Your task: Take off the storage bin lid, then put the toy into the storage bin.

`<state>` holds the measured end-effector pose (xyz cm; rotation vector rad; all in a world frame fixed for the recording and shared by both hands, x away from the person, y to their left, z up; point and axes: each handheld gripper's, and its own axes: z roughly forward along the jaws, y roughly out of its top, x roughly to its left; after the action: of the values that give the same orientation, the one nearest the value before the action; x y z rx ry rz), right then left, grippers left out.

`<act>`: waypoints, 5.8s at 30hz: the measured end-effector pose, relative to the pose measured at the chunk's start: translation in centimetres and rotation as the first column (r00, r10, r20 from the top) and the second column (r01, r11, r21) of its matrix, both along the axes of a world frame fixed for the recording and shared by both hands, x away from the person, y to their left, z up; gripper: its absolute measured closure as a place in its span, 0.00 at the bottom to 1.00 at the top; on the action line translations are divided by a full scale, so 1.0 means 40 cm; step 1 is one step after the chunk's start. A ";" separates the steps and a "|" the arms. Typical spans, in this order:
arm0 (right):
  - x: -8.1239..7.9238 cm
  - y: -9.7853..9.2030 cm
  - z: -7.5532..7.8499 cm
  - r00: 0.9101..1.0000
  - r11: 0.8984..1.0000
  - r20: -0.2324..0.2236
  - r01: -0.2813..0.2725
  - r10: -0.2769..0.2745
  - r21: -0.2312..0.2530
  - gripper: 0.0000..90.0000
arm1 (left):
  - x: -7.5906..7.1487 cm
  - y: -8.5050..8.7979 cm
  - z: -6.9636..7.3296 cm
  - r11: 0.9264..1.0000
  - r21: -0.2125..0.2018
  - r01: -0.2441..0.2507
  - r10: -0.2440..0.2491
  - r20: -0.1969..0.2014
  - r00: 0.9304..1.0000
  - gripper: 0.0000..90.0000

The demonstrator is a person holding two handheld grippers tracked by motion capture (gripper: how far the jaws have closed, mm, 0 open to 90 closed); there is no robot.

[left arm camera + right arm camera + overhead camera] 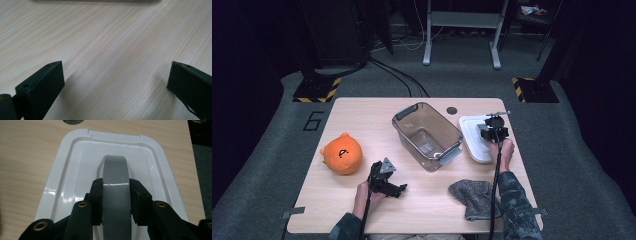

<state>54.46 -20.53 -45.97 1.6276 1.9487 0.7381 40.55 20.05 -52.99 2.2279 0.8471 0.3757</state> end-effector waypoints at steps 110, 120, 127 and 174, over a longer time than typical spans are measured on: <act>-0.338 -0.166 -0.174 0.991 0.991 0.049 -0.125 0.123 0.041 0.00 | -0.012 0.129 0.132 0.997 -0.082 -0.018 0.020 0.019 1.000 0.01; -0.338 -0.166 -0.174 0.991 0.991 0.049 -0.124 0.121 0.043 0.00 | 0.012 0.268 0.256 0.988 -0.130 -0.080 0.098 0.131 0.987 0.00; -0.338 -0.167 -0.174 0.991 0.991 0.047 -0.127 0.125 0.038 0.00 | 0.042 0.368 0.280 0.982 -0.113 -0.154 0.170 0.150 0.974 0.00; -0.338 -0.165 -0.174 0.993 0.993 0.049 -0.113 0.111 0.044 0.01 | 0.080 0.404 0.157 0.933 -0.055 -0.356 0.358 0.042 0.933 0.53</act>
<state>40.94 -27.14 -52.93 1.5235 2.0163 0.8636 43.73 36.23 -46.69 2.0085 1.2247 0.5746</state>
